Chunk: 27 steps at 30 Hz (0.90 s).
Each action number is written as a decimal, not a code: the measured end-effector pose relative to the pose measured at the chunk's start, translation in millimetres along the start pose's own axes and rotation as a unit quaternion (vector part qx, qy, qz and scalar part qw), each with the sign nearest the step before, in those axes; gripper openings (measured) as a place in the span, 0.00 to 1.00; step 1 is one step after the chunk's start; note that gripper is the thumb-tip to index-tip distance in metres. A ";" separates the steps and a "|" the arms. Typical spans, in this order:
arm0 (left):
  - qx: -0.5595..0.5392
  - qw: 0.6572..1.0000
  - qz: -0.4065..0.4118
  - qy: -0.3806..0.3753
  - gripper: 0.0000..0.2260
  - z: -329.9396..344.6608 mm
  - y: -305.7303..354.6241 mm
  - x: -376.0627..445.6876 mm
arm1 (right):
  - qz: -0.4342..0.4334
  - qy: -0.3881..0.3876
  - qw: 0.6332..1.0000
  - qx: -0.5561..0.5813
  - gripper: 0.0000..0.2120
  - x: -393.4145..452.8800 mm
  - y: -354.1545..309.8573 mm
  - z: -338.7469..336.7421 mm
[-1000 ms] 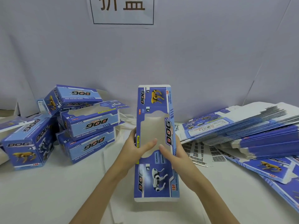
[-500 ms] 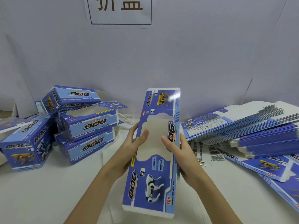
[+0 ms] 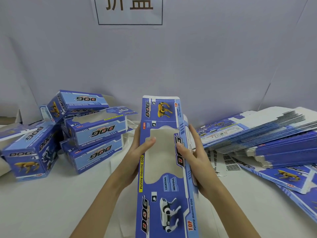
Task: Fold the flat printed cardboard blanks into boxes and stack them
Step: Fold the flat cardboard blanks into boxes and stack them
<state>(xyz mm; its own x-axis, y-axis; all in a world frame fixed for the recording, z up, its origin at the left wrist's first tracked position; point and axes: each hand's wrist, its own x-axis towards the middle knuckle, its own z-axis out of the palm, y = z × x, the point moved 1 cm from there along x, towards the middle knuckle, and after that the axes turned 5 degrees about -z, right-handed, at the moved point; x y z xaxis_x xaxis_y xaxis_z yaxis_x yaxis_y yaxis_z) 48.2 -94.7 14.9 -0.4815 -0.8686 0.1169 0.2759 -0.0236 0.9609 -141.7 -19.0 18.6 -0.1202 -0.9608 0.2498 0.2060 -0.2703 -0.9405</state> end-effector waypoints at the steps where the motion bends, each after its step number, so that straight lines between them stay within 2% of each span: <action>1: 0.011 1.000 0.014 0.005 0.33 0.5 0.3 0.6 | 0.004 -0.017 1.000 0.010 0.35 0.2 0.1 -0.9; 4: 0.045 0.999 0.016 0.003 0.33 2.0 -0.4 0.9 | 0.021 -0.059 0.998 0.022 0.34 1.1 1.1 -5.6; 6: 0.054 0.998 0.005 -0.009 0.30 1.6 -2.7 1.1 | 0.014 -0.043 0.999 0.008 0.35 2.6 1.2 -6.7; 8: 0.056 0.998 -0.005 -0.023 0.28 3.4 -3.5 0.9 | -0.018 0.001 0.999 -0.030 0.35 5.1 1.9 -7.1; 10: 0.053 0.998 -0.009 -0.030 0.32 6.6 -3.7 1.1 | -0.053 0.027 0.996 -0.059 0.33 7.3 3.3 -7.9; 17: 0.053 0.997 0.048 -0.014 0.29 13.2 0.7 -1.5 | -0.125 0.007 0.989 -0.081 0.32 7.1 0.6 -8.8; 19: 0.048 0.997 0.058 -0.010 0.31 15.7 0.0 -3.7 | -0.165 0.018 0.979 -0.118 0.33 5.7 -0.4 -6.1; 22: 0.031 0.996 0.086 -0.009 0.32 18.6 -0.6 -6.9 | -0.197 0.002 0.975 -0.097 0.33 2.4 0.1 -4.9; 25: 0.032 0.993 0.114 -0.008 0.30 19.1 3.2 -10.0 | -0.195 0.016 0.975 -0.103 0.29 2.5 0.5 -3.5; 27: 0.040 0.992 0.121 -0.014 0.28 18.3 4.0 -10.7 | -0.191 0.022 0.976 -0.105 0.21 2.8 -0.2 -3.2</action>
<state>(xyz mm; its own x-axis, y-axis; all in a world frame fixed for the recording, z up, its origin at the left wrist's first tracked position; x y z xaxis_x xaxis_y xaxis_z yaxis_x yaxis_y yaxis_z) 39.2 -76.4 22.0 -0.4321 -0.8300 0.3528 0.3202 0.2245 0.9204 -145.3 -21.5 18.8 -0.1912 -0.7873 0.5862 -0.0657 -0.5856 -0.8079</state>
